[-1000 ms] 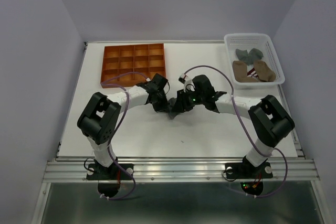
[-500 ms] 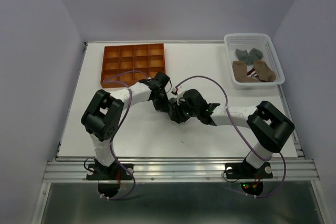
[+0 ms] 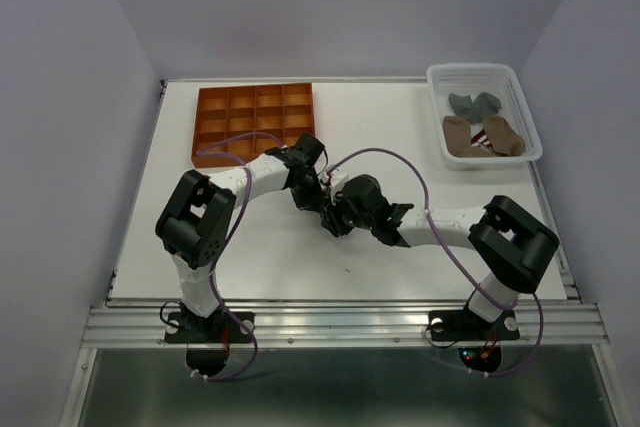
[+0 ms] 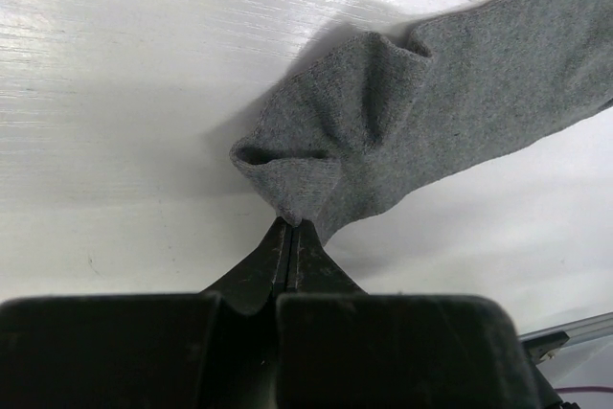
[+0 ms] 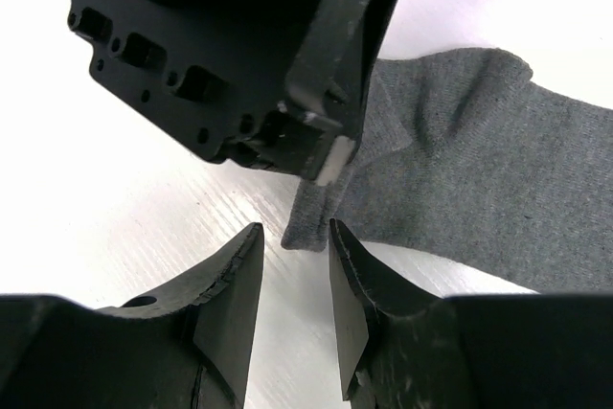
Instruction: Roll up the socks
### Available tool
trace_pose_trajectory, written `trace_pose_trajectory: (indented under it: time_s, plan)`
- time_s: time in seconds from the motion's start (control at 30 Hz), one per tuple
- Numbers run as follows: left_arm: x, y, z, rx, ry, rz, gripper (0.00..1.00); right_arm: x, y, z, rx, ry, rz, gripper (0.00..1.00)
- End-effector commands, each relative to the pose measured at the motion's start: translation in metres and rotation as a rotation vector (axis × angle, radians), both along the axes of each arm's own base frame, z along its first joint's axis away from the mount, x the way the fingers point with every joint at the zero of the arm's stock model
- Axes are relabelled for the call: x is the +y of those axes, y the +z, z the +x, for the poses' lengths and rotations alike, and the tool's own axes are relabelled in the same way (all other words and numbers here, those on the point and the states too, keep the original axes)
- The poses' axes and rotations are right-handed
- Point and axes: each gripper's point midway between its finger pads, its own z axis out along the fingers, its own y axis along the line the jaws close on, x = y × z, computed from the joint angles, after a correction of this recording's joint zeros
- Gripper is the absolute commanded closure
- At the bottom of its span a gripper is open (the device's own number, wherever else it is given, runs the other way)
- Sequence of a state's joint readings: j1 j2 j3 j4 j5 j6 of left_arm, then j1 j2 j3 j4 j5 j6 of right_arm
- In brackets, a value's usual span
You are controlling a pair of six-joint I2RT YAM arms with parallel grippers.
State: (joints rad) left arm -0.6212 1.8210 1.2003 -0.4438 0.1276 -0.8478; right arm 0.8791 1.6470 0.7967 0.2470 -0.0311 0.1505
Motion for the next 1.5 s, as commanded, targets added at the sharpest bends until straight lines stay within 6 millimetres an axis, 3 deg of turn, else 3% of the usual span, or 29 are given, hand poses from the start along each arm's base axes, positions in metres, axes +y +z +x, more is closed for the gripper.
trace_pose_trajectory:
  time_s: [0.0,0.37,0.57,0.67,0.83,0.93,1.27,1.47]
  plan:
    - [-0.005,0.009,0.005,-0.009,0.003,0.001,1.00,0.013,0.019,0.015,-0.118,-0.024,0.004,0.61]
    - [-0.005,0.007,0.003,-0.004,0.006,-0.003,1.00,0.011,0.002,0.028,-0.158,-0.090,-0.114,0.69]
    - [-0.006,0.007,0.002,-0.001,0.005,-0.014,1.00,0.012,-0.004,0.027,-0.137,-0.088,-0.126,0.78]
    - [-0.007,0.010,0.003,-0.005,0.006,-0.017,1.00,0.010,-0.008,0.026,-0.126,-0.091,-0.132,0.89]
    - [-0.004,0.014,0.004,-0.022,0.008,-0.014,0.65,0.007,-0.008,0.024,-0.092,-0.145,-0.104,0.97]
    - [-0.003,0.020,0.008,-0.054,0.015,-0.023,0.51,0.009,-0.010,0.021,-0.055,-0.172,-0.075,0.99]
    - [0.026,0.030,0.024,-0.119,0.085,-0.010,0.45,0.021,-0.001,0.012,0.079,-0.175,0.068,0.99]
    - [0.031,0.037,0.035,-0.152,0.114,-0.028,0.43,0.017,0.003,0.017,0.178,-0.169,0.165,0.99]
